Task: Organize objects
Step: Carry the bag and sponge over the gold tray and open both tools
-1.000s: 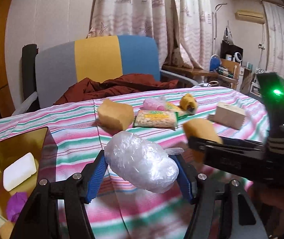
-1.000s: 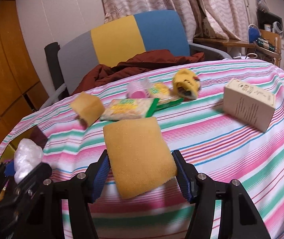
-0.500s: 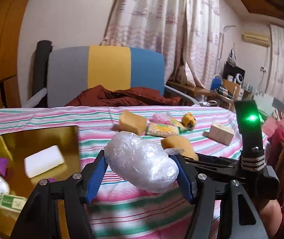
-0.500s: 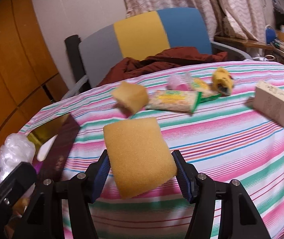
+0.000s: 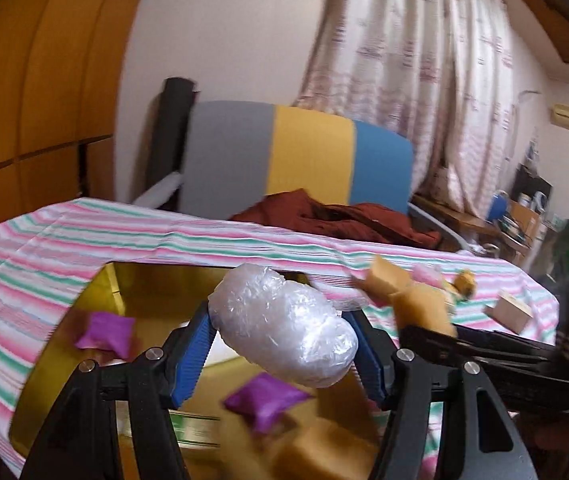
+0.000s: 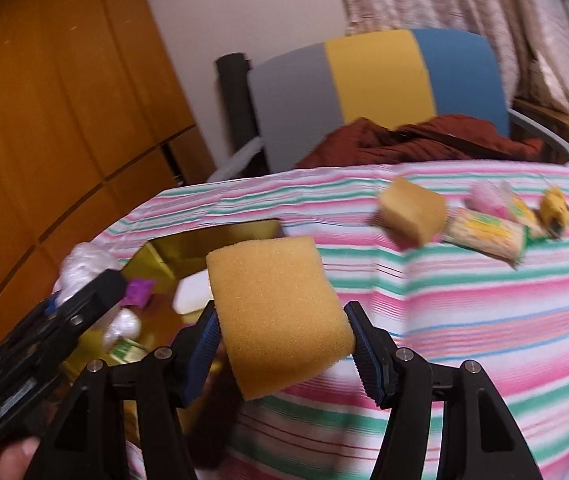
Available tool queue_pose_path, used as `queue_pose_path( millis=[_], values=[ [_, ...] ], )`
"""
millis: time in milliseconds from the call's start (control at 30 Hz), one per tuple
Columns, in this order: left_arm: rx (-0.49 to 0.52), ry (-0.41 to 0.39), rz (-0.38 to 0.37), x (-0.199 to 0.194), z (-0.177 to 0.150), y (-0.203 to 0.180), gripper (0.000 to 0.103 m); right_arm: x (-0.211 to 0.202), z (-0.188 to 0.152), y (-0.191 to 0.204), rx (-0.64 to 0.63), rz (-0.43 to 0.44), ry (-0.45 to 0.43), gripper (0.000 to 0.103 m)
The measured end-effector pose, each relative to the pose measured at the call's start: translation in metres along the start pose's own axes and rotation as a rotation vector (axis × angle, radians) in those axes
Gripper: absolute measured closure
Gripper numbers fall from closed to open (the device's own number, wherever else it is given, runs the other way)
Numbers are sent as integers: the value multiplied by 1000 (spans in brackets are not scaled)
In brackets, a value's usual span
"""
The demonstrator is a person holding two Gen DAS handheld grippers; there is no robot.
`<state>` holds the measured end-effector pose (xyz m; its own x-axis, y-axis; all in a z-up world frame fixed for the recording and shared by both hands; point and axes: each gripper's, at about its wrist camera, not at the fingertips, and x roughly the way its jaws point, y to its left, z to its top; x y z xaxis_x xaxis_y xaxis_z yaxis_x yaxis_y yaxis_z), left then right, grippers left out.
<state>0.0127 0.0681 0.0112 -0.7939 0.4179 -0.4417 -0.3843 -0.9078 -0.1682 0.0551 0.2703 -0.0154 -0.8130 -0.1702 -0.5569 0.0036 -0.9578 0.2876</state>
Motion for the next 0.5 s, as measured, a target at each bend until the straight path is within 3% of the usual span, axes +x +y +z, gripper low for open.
queue_pose_path(
  millis=[300,400,500],
  values=[
    [-80,85,72,23,0,54,38,41,16,47,-98,17,33,38],
    [-105,115,84,29,-6,63,38,52,19,49,-93,6,59,31],
    [-121,132,89,32,-11,69,38,48,18,48,-81,-15,37,16]
  ],
)
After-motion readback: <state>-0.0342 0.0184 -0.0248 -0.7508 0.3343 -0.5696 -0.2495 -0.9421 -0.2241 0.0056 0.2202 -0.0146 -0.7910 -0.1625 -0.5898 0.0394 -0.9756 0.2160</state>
